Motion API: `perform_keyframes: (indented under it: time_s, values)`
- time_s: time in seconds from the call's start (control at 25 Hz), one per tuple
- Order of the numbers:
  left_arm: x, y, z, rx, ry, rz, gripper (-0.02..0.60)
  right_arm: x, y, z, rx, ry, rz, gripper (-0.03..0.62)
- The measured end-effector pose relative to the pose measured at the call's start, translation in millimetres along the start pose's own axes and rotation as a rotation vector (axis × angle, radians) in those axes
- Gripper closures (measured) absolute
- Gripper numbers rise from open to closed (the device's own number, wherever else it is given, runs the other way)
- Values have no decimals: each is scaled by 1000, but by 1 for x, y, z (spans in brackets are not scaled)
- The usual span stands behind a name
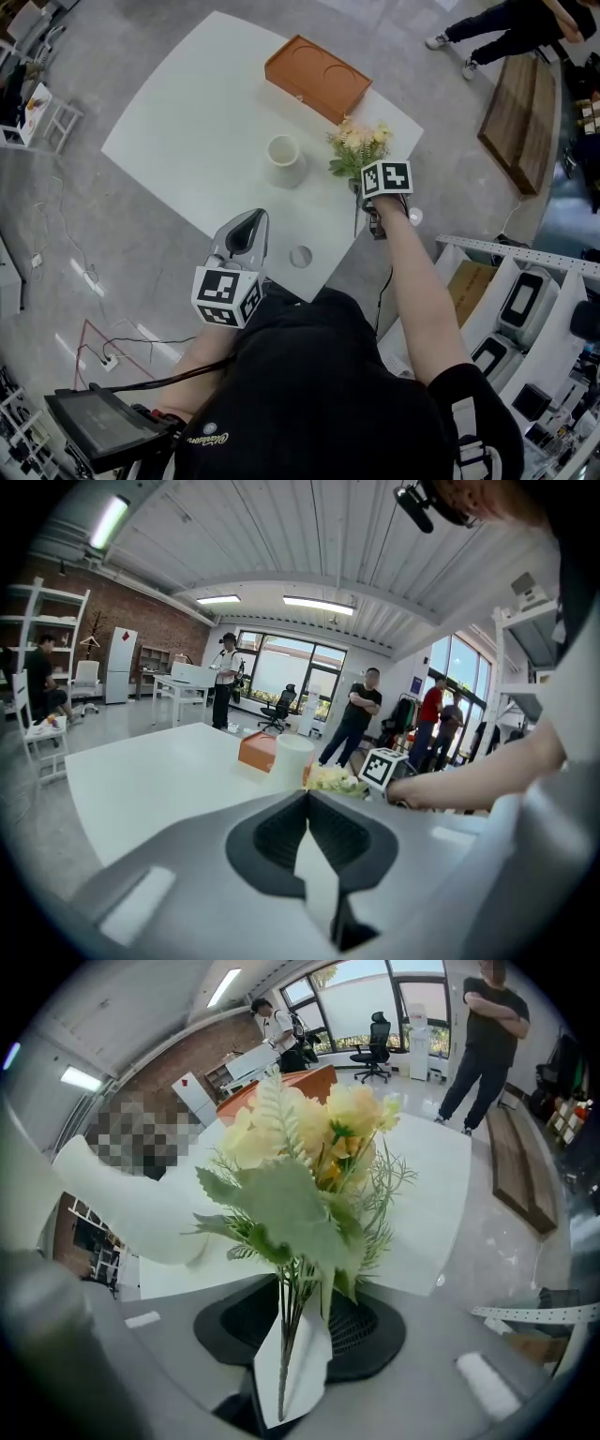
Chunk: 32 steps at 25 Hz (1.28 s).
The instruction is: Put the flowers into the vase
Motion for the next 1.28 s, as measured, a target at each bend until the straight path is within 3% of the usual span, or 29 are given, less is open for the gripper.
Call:
perform_keyframes:
  time_s: [0.28, 0.64, 1.08, 1.28]
  values:
    - [-3, -2, -1, -1, -7, 16, 574, -3, 6, 6, 77, 94, 52, 472]
    - [-4, -2, -4, 0, 0, 46, 574, -8, 6, 6, 78, 143, 126, 534]
    - [-21, 3, -18, -11, -8, 48, 574, -8, -8, -26, -15, 140, 115, 543]
    - [-17, 4, -15, -26, -7, 67, 574, -3, -2, -41, -144, 133, 97, 543]
Point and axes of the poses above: the fingertips, and each gripper's own axes: z forward along the fingers, x to its left, y out of its top, the point moved 7 cm from there along -z, backward along the fingers, and after that the axes turned 6 degrees about x, right-handed, at the moved point
